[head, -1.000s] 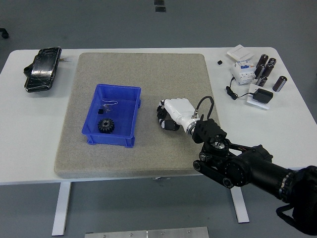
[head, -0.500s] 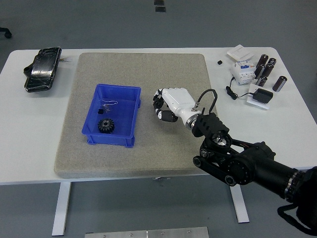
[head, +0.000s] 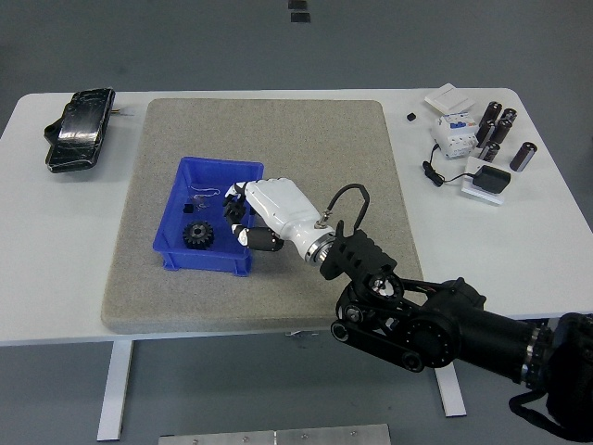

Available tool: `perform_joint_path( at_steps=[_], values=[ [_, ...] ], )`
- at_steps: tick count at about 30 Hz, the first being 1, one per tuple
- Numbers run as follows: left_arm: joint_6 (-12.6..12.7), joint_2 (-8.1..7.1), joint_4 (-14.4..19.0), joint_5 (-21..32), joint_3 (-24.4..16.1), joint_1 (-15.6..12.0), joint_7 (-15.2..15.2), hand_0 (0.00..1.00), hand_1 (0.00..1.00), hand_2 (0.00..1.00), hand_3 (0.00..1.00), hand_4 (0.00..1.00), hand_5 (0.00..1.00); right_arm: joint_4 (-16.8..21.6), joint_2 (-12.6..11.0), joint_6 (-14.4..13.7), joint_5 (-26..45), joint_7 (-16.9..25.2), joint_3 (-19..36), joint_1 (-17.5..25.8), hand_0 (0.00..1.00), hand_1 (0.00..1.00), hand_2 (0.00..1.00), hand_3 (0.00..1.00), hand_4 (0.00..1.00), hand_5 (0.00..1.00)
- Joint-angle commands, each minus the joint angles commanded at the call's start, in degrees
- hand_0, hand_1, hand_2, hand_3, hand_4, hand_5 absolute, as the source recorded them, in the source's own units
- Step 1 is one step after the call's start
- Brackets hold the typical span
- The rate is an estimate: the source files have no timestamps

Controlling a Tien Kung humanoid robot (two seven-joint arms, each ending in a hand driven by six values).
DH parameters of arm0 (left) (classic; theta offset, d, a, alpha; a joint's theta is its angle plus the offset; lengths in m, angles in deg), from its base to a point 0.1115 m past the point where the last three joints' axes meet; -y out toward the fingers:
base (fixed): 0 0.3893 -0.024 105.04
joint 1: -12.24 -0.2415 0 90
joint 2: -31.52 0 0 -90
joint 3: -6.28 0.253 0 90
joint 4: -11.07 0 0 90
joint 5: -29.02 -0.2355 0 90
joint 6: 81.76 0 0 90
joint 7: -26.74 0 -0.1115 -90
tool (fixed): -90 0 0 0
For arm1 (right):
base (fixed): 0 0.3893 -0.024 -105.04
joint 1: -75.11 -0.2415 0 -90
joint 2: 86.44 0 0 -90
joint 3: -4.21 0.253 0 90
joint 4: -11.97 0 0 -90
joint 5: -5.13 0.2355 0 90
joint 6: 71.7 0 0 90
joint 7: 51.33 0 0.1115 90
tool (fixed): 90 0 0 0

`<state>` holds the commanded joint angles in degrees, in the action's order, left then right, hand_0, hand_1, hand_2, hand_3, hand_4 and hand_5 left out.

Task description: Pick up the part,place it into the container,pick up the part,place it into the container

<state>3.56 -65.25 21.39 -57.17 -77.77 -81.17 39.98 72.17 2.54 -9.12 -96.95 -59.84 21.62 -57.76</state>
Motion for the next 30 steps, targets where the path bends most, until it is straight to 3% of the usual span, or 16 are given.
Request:
perform_joint_path(
  at_steps=[5,6,11,12,17,18,23,24,29,30],
  values=[
    [0.0,-0.03,0.0,-0.2,-0.2,0.0,0.1,0.636,0.638,0.596,0.628,0.712,0.593,-0.1,0.4,-1.0,0.2,1.0,0.7,0.1,0.817,0.804,0.852,0.87,0.459,0.23],
    [0.0,-0.03,0.0,-0.2,-0.2,0.0,0.1,0.636,0.638,0.597,0.628,0.712,0.599,-0.1,0.4,-1.1,0.3,1.0,0.7,0.1,0.918,0.901,0.956,0.987,0.639,0.312],
    [0.0,-0.02,0.0,-0.4,-0.4,0.0,0.2,0.636,0.638,0.597,0.628,0.712,0.599,-0.2,0.6,-0.9,0.3,0.9,0.7,0.3,0.918,0.901,0.956,0.987,0.639,0.312],
    [0.0,-0.02,0.0,-0.5,-0.4,0.0,0.2,0.636,0.638,0.597,0.628,0.715,0.602,-0.2,0.7,-0.7,0.2,0.8,0.7,0.3,0.957,0.932,0.996,0.998,0.753,0.374],
    [0.0,0.01,0.0,-0.6,-0.5,-0.1,0.1,0.636,0.638,0.597,0.628,0.715,0.602,-0.1,0.4,-0.5,0.9,1.0,2.2,1.0,0.957,0.932,0.996,0.998,0.753,0.374],
    [0.0,0.02,0.0,-0.6,-0.6,-0.1,0.1,0.636,0.639,0.597,0.628,0.714,0.604,0.3,0.2,-0.8,1.7,1.5,3.0,1.3,0.971,0.941,0.998,0.998,0.816,0.407],
    [0.0,0.09,0.0,-0.6,-0.6,-0.2,0.1,0.636,0.639,0.597,0.628,0.714,0.604,4.3,-2.6,-1.7,9.5,7.6,9.5,4.2,0.971,0.941,0.998,0.998,0.816,0.407],
    [0.0,0.08,0.0,-0.6,-0.6,-0.3,0.1,0.637,0.639,0.597,0.628,0.715,0.606,5.1,-3.2,-1.4,11.5,9.1,10.9,4.9,0.951,0.903,0.93,0.941,0.832,0.47],
    [0.0,0.01,0.0,-0.9,-0.7,-0.3,0.1,0.637,0.639,0.597,0.628,0.715,0.606,6.6,-4.7,3.9,22.9,18.4,20.0,9.8,0.951,0.903,0.93,0.941,0.832,0.47],
    [0.0,0.01,0.0,-1.0,-0.7,-0.3,0.1,0.637,0.639,0.597,0.629,0.715,0.606,6.3,-4.7,4.9,24.9,20.0,21.7,10.6,0.926,0.862,0.883,0.884,0.991,0.862]
  ],
)
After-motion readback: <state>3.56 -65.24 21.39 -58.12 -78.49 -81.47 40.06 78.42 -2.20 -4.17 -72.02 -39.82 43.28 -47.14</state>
